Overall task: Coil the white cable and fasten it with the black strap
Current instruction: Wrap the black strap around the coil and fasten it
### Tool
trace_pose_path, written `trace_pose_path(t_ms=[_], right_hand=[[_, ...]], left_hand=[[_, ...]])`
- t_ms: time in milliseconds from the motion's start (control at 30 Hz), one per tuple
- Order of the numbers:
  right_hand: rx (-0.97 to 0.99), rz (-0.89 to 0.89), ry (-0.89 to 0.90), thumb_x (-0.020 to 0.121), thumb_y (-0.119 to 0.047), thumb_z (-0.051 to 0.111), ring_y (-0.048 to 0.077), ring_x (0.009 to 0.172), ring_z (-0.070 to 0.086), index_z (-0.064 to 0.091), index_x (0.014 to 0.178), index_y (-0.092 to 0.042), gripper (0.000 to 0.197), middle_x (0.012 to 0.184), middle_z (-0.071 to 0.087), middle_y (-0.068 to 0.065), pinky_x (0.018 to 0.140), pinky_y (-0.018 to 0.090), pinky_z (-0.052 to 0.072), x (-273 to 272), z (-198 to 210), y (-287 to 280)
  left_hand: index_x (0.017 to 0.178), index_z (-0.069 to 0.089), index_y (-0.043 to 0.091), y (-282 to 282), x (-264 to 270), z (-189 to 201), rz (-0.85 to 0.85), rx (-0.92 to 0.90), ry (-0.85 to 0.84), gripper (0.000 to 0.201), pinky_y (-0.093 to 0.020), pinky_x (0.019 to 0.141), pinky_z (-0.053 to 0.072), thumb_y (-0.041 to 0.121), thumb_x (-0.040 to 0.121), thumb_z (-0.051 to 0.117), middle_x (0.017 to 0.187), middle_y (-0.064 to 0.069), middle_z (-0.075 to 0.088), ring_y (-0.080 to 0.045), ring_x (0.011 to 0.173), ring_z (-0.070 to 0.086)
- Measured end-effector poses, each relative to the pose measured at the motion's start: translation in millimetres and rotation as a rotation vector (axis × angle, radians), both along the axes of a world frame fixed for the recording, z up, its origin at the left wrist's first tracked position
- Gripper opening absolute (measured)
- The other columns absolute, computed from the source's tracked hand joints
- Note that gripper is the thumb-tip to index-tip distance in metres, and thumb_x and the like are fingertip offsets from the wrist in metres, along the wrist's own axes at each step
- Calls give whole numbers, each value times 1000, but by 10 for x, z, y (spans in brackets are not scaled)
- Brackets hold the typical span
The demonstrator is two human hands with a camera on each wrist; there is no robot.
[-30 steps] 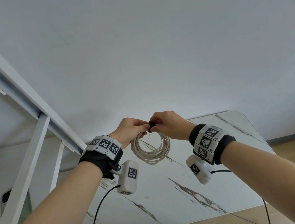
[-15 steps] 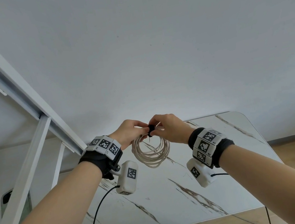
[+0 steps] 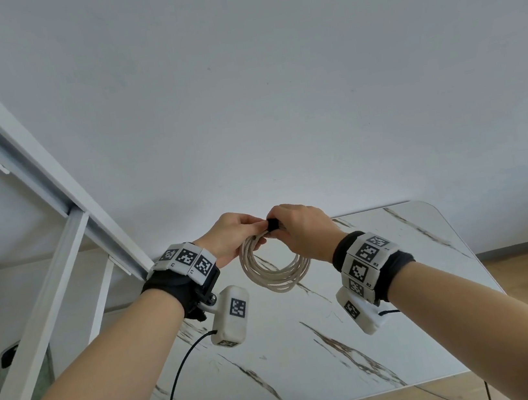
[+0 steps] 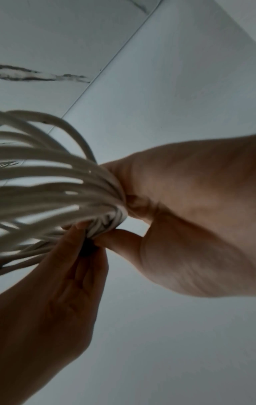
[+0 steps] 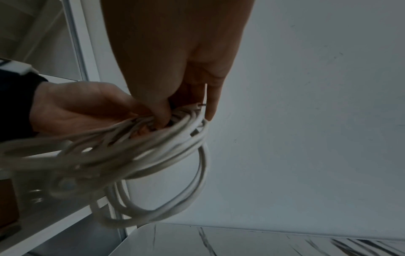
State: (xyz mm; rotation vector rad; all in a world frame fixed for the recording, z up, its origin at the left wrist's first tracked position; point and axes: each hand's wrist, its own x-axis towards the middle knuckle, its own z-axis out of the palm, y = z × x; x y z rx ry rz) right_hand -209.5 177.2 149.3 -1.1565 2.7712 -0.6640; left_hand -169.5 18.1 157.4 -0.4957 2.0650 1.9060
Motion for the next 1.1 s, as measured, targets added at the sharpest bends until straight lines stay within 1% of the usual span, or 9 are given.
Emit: trace_pose_path(t_ms=[133, 300, 433, 500, 600, 733, 833, 900, 1100], right_hand=[[-12, 1, -11, 91, -26, 54, 30, 83, 61, 58, 101, -8, 21, 96, 67, 7, 66, 34, 44, -26, 15, 18], [-28, -12, -52, 88, -20, 57, 30, 84, 62, 62, 98, -9, 16, 93, 69, 8, 66, 31, 43, -53, 45, 15], [-91, -38, -146, 85, -26, 63, 24, 86, 64, 65, 100, -14, 19, 93, 72, 4, 70, 31, 47, -70, 28, 25], [-173, -60, -260, 81, -27, 68, 20, 90, 64, 63, 103, -15, 26, 97, 71, 1, 77, 32, 51, -100, 15, 34], [-264, -119, -418, 77, -26, 75, 15, 102, 60, 51, 123, -16, 53, 114, 62, 0, 88, 28, 49, -131, 34, 60], [-381, -225, -642, 79, -26, 72, 20, 106, 61, 39, 134, -19, 64, 123, 56, 3, 93, 37, 52, -173, 48, 137], [-504, -266, -893, 84, -19, 68, 26, 107, 63, 43, 131, -16, 54, 118, 62, 13, 94, 40, 52, -188, 52, 190], [-538, -262, -972, 85, -17, 67, 27, 101, 64, 48, 127, -14, 46, 109, 65, 14, 94, 42, 52, -189, 36, 205], [-608, -274, -970, 85, -9, 67, 23, 82, 65, 59, 118, -4, 34, 90, 66, 10, 87, 43, 56, -194, -87, 207]], left_hand=[[86, 63, 2, 5, 17, -11, -29, 45, -12, 11, -22, 58, 49, 10, 91, 58, 75, -13, 61, -16, 60, 57], [89, 61, 7, 28, 46, -28, -19, 109, -57, 7, -26, 67, 55, 13, 92, 58, 84, -8, 68, -15, 68, 65], [92, 62, 6, -5, 51, -27, -12, 116, -63, 8, -30, 71, 57, 14, 91, 59, 86, -9, 68, -15, 67, 66], [96, 61, 4, -18, 48, -25, 5, 129, -49, 10, -31, 73, 56, 12, 91, 59, 85, -10, 66, -16, 68, 63], [101, 60, 2, -38, 46, -26, 62, 178, -26, 13, -33, 73, 55, 10, 92, 57, 83, -10, 63, -19, 72, 58], [116, 57, -2, -105, 36, -25, 122, 289, -2, 26, -34, 69, 56, 11, 95, 52, 100, -13, 67, -19, 78, 58], [122, 53, -3, -165, 23, -50, 176, 371, 15, 30, -43, 75, 56, 11, 96, 48, 104, -14, 66, -21, 83, 60], [118, 54, -2, -190, 25, -73, 201, 413, 29, 25, -48, 79, 55, 11, 96, 47, 99, -12, 69, -23, 88, 62], [109, 57, 8, -199, 32, -154, 229, 376, 22, 16, -53, 80, 52, 9, 95, 51, 104, -17, 68, -30, 94, 65]])
